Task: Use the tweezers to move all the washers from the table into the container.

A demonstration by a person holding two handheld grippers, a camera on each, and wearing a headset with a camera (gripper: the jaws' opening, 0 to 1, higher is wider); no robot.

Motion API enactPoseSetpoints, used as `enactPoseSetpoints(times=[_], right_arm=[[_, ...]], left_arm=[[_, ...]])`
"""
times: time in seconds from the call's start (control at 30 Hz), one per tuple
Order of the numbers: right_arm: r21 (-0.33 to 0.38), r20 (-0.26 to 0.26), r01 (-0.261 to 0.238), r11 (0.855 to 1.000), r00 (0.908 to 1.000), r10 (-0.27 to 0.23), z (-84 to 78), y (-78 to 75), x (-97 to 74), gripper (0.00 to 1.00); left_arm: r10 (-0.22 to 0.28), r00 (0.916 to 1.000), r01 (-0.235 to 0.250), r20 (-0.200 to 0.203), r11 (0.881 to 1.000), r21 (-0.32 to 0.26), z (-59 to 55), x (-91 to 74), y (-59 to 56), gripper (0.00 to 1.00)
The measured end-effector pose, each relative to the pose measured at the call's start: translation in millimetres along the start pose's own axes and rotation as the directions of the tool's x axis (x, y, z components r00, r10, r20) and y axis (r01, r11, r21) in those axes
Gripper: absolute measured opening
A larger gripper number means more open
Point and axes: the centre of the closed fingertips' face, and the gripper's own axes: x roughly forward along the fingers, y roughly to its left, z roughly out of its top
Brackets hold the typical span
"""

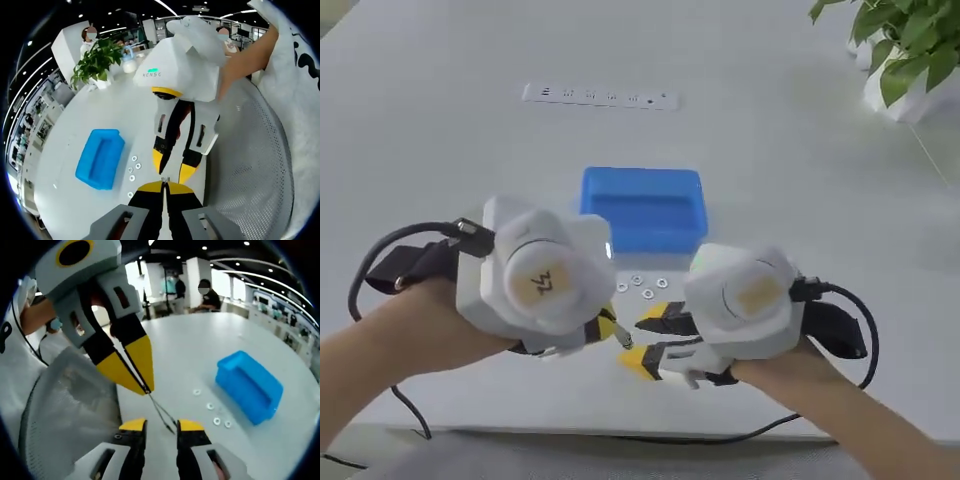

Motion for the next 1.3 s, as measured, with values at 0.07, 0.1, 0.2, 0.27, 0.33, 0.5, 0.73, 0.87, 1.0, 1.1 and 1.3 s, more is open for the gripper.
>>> enactPoseSetpoints(times=[0.07, 0.1, 0.2, 0.27, 0.33, 0.5, 0.73, 0.87, 1.0, 1.1, 1.3], right_arm=[[-0.031, -0.01, 0.003, 1.0, 0.9999, -0.003, 0.1, -0.5, 2.5, 0.17], [-0.042, -0.009, 0.007, 0.999, 0.9999, -0.008, 1.0, -1.6, 3.5, 0.17], [-0.051, -0.017, -0.008, 0.999, 0.9998, 0.008, 1.8, -0.5, 6.4, 0.1], [-0.082, -0.02, 0.003, 0.997, 0.9998, -0.004, 2.5, -2.4, 7.2, 0.08], [-0.09, -0.012, 0.013, 0.996, 0.9998, -0.014, 4.4, -3.3, 7.7, 0.07], [-0.115, -0.019, 0.002, 0.993, 0.9998, -0.004, 3.0, -0.1, 11.5, 0.06], [-0.112, -0.004, 0.018, 0.994, 0.9998, -0.019, 2.9, -2.6, 10.7, 0.03], [-0.093, 0.0, 0.031, 0.995, 0.9995, -0.031, 1.6, -4.9, 9.3, 0.03], [-0.066, 0.005, 0.033, 0.997, 0.9994, -0.033, 1.6, -8.1, 7.9, 0.02], [-0.049, 0.005, 0.028, 0.998, 0.9996, -0.028, 2.4, -9.7, 7.9, 0.02], [-0.057, 0.001, 0.031, 0.998, 0.9995, -0.031, 10.0, -17.2, 6.7, 0.02]], left_arm=[[-0.005, 1.0, 0.005, -0.002, 1.0, 0.023, 1.5, -0.5, -1.1, 0.0], [-0.01, 1.0, 0.01, -0.002, 0.999, 0.033, 3.0, -0.6, -1.8, 0.0], [-0.012, 0.9999, 0.011, 0.002, 0.999, 0.041, 5.8, 0.0, -2.1, 0.0], [-0.017, 0.9998, 0.016, 0.009, 0.998, 0.059, 8.7, 0.2, -3.3, 0.0], [-0.02, 0.9997, 0.019, 0.013, 0.998, 0.066, 10.6, 0.8, -4.4, 0.0], [-0.025, 0.9994, 0.023, 0.022, 0.997, 0.071, 10.9, 3.4, -6.5, 0.0], [0.044, 0.9929, -0.029, 0.11, 0.991, -0.134, 12.8, 4.5, -2.5, 0.04], [0.112, 0.9814, -0.074, 0.156, 0.97, -0.231, 8.1, -1.2, 2.7, 0.17], [0.222, 0.9628, -0.158, 0.154, 0.925, -0.346, -6.1, -12.3, 8.4, 0.28], [0.28, 0.9496, -0.202, 0.141, 0.89, -0.408, -16.6, -19.5, 6.6, 0.39], [0.417, 0.9025, -0.304, 0.109, 0.795, -0.525, -35.8, -37.2, 7.2, 0.54]])
